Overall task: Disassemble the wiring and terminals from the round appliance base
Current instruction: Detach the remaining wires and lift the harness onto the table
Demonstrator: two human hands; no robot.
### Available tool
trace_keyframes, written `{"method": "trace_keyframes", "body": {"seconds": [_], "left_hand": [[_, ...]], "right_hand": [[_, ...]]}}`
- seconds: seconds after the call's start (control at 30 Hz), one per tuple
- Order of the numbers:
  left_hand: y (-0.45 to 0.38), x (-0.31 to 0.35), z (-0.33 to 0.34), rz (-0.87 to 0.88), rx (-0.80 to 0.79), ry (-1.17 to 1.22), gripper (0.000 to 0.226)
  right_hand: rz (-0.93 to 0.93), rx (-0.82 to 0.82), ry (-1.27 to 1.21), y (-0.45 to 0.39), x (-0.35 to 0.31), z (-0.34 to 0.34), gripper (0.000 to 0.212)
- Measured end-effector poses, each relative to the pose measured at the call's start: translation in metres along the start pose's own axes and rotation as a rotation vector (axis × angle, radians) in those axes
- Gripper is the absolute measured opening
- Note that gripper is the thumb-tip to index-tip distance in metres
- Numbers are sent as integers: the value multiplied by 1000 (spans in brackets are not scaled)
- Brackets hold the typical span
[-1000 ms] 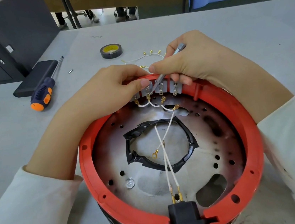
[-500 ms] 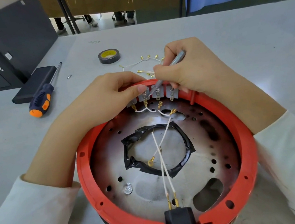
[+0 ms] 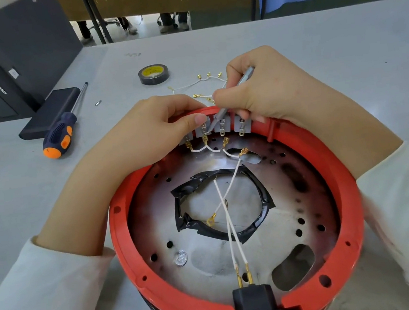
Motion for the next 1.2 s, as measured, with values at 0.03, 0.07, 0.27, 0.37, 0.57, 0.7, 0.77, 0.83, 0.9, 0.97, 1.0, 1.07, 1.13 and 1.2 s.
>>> {"method": "trace_keyframes", "body": {"seconds": [0.03, 0.07, 0.27, 0.37, 0.57, 0.7, 0.77, 0.83, 0.9, 0.97, 1.0, 1.07, 1.13, 1.2], "left_hand": [[0, 0, 0, 2, 2, -3, 20], [0, 0, 0, 3, 3, -4, 21], [-1, 1, -1, 18, 15, -13, 19], [-2, 0, -1, 20, 18, -13, 19], [-1, -1, 0, 27, 15, -6, 20], [-1, -1, 0, 21, 8, 3, 20], [-1, -1, 0, 22, 5, 7, 20], [-1, -2, 0, 22, 2, 24, 19], [-1, -1, 1, 27, 0, 33, 16], [-1, -1, 1, 33, 0, 36, 13], [-1, -1, 0, 36, 3, 38, 13], [0, -1, 0, 39, 6, 39, 15], [-1, -1, 0, 41, 7, 41, 16], [-1, -1, 0, 44, 5, 46, 15]], "right_hand": [[6, -7, -5, -1, 0, 0, 26], [13, -13, -12, -1, 1, 0, 26], [25, -50, -25, -4, 5, -2, 27], [8, -48, -25, -5, 4, -1, 28], [-126, 107, 9, 5, 3, 0, 30], [-164, 127, 27, 7, 2, -1, 30], [-154, 102, 30, 6, 2, 0, 31], [-149, 75, 30, 6, 2, 1, 30], [-161, 72, 37, 7, 2, 1, 31], [-184, 66, 67, 8, 1, 1, 32], [-196, 55, 97, 8, 0, 3, 32], [-206, 38, 134, 9, -1, 4, 32], [-198, 53, 116, 8, 0, 4, 32], [-194, 79, 91, 8, 1, 2, 31]]}}
Point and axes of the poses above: each hand's wrist, its own y-axis away from the middle knuckle, its own z-axis out of the palm, x = y × z, the point moved 3 cm from there along -y, towards the middle knuckle, and after that the axes turned 11 degrees about -z, right-handed, at the moved point
